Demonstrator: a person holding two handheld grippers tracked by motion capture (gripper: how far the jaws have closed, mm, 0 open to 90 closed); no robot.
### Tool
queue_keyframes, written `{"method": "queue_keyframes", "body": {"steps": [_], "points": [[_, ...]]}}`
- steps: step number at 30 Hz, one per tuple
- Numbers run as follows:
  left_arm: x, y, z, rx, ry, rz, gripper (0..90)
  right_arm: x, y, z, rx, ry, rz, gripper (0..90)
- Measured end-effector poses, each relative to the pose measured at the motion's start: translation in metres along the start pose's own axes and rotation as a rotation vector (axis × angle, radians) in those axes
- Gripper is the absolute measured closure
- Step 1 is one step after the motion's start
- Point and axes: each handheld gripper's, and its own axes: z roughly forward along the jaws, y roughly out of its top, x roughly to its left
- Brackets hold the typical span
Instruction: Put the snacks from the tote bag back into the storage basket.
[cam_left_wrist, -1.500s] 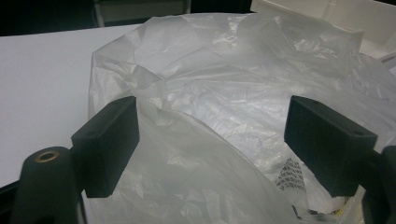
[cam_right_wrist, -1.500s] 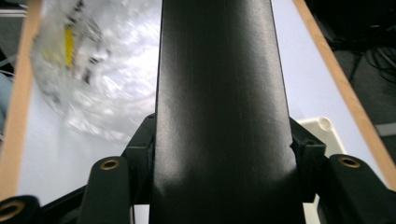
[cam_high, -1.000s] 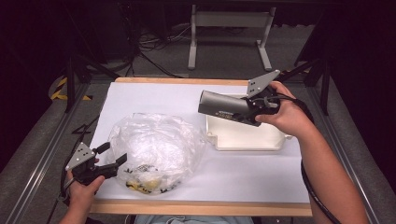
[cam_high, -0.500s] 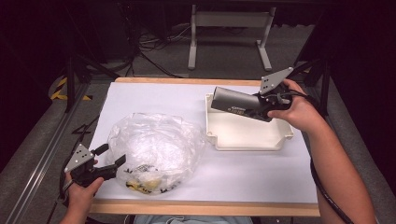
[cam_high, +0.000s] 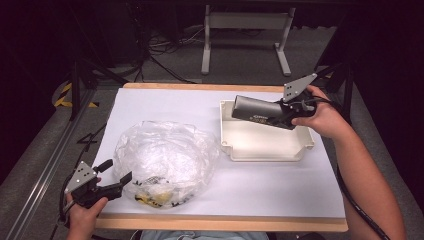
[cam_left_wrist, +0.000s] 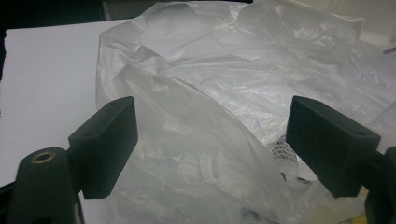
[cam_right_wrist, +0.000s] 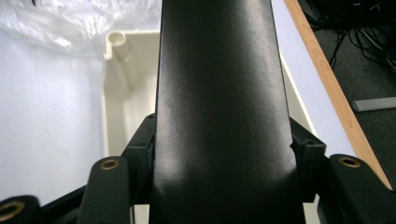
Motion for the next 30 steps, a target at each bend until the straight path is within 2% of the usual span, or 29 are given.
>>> {"method": "queue_keyframes", "body": {"steps": [9,15,21,30], "points": [[0.0,-0.003,-0.004,0.007,0.027,-0.01,17.6,-0.009,-0.02,0.014,0.0,0.015,0.004,42.4],[-0.001,-0.003,-0.003,0.013,0.03,-0.009,17.6,-0.011,-0.032,0.027,0.036,0.036,0.019,42.4],[-0.001,-0.003,0.001,0.03,0.06,0.024,17.6,-0.012,-0.037,0.04,0.04,0.052,0.018,42.4],[0.001,-0.003,0.002,0.031,0.07,0.006,17.7,-0.011,-0.043,0.055,0.077,0.076,0.002,42.4]]}}
